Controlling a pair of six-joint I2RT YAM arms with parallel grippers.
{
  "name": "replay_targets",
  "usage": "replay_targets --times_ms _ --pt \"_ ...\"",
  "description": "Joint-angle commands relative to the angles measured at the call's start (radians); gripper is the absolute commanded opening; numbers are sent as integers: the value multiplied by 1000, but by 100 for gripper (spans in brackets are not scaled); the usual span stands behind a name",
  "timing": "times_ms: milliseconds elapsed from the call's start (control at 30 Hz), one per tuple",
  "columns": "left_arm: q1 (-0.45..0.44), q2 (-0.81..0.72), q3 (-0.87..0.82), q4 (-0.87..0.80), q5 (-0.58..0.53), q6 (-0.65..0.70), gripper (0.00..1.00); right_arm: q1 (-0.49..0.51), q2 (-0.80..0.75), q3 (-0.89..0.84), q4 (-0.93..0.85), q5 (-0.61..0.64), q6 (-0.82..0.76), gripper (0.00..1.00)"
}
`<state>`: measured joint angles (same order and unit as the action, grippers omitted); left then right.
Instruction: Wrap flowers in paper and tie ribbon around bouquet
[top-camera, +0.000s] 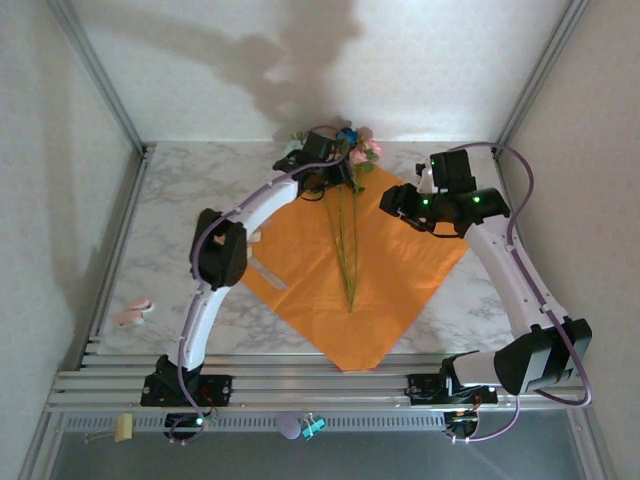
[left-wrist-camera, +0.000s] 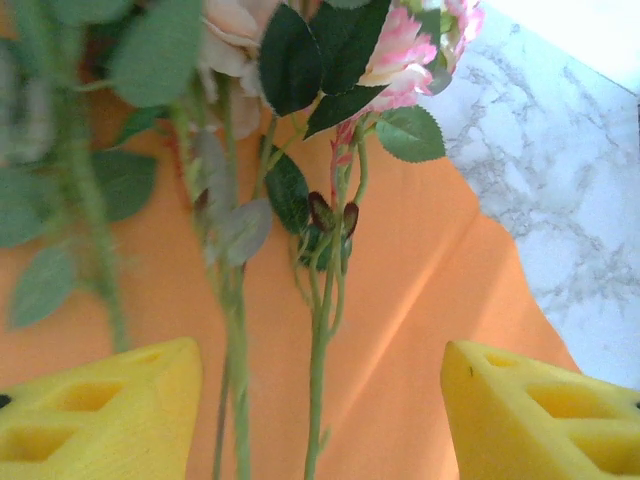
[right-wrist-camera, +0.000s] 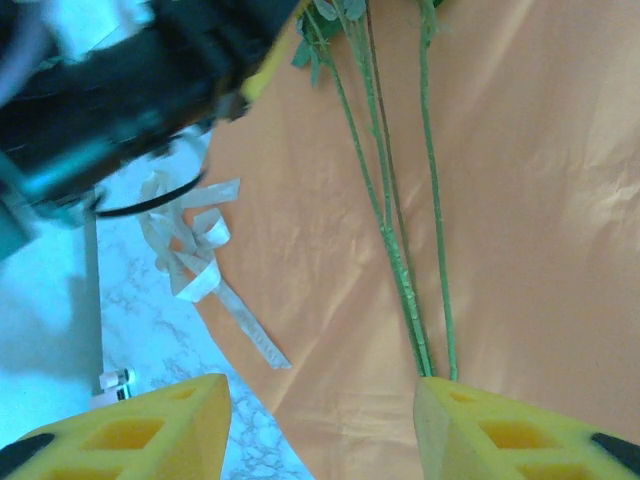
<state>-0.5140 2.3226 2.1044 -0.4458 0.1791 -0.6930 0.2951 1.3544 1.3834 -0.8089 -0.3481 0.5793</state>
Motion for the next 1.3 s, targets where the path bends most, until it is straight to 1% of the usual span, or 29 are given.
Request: replay_targets --times_ms 0,67,133,200,267,333,433,567,633,733,800,933,1033,1167,1267 --pt "60 -276 -259 -54 -65 -61 63 62 37 18 -51 53 -72 52" --pt "102 -408 -518 62 16 -127 58 130 66 28 -55 92 -87 52" --pt "150 -506 -743 182 134 -206 50 201 103 20 -25 95 -72 51" --pt "171 -536 -877 265 204 -248 44 258 141 14 14 99 -47 51" --pt "182 -534 -965 338 249 -281 41 306 192 19 49 91 -20 50" --pt "193 -521 -1011 365 252 -299 38 348 253 47 66 83 -2 49" --pt "217 -524 -1062 365 212 -303 36 409 354 97 91 50 13 49" --pt "262 -530 -1125 395 205 -290 36 447 488 149 127 16 55 48" --pt "289 -523 -1136 385 201 -273 36 488 561 199 128 15 66 48" --pt "331 -529 -1157 385 192 -254 35 517 668 284 122 4 85 47" --pt "357 -534 -1175 412 211 -256 35 535 741 346 109 6 99 46" --pt "372 -529 -1176 429 253 -260 33 548 868 415 131 -3 166 39" --pt "377 -535 -1187 442 266 -272 33 548 924 445 124 30 203 35" --pt "391 -556 -1215 474 294 -301 33 549 989 477 57 68 232 31" --pt "412 -569 -1214 468 304 -293 33 545 996 457 -2 121 236 30"
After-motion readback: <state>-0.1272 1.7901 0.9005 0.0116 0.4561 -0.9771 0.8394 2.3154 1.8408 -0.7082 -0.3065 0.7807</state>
